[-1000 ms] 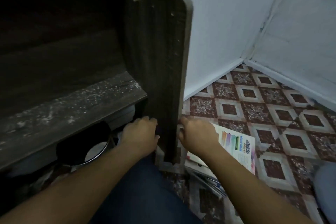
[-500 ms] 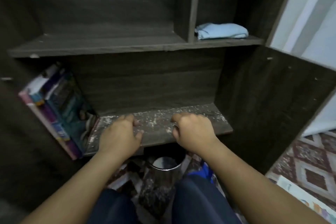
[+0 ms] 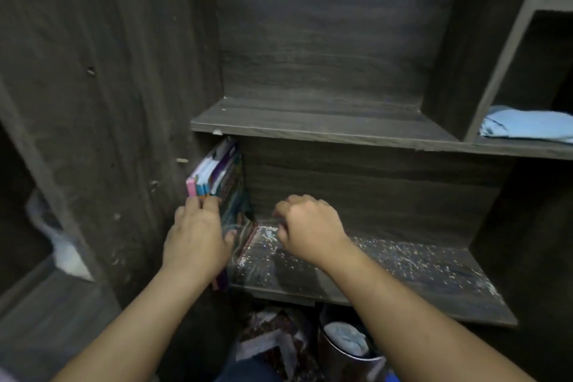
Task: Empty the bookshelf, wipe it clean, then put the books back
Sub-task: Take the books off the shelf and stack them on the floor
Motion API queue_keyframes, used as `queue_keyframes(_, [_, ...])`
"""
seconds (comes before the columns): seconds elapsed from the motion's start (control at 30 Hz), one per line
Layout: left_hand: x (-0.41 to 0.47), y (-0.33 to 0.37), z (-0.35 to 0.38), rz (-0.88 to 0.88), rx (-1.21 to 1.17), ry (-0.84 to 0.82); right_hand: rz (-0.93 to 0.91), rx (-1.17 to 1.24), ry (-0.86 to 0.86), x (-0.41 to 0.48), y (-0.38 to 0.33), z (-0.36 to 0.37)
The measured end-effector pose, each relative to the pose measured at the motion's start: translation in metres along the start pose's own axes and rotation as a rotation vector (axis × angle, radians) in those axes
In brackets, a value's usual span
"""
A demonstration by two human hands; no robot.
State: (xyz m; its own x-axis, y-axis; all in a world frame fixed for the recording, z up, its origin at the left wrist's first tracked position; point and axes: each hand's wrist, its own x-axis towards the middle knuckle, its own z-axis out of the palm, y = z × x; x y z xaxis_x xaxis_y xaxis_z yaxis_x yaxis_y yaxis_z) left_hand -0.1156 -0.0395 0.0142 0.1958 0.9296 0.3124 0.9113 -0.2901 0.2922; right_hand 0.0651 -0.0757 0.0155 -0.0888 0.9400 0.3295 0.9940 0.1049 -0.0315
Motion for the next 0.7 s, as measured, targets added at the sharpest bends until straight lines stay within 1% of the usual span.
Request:
queue_keyframes(0.1, [0.007,-0.007,-0.002,-0.040,-0.056,0.009,-0.050,0.023,-0.007,0.019,-0.009,0.008])
queue_keyframes(0.2, [0.010,-0.007,0.002,-0.043,-0.107,0.023,-0.091,0.051,-0.024,0.037,-0.014,0.016])
queue_keyframes(0.4, [0.010,-0.006,0.007,-0.074,-0.127,0.074,-0.156,0.205,-0.035,0.068,-0.028,0.027])
queue_keyframes(0.57, [0.010,-0.010,0.007,-0.084,-0.138,0.085,-0.201,0.182,-0.085,0.086,-0.037,0.036])
queue_keyframes(0.7, [0.008,-0.012,0.009,-0.078,-0.125,0.097,-0.205,0.214,-0.042,0.089,-0.037,0.042])
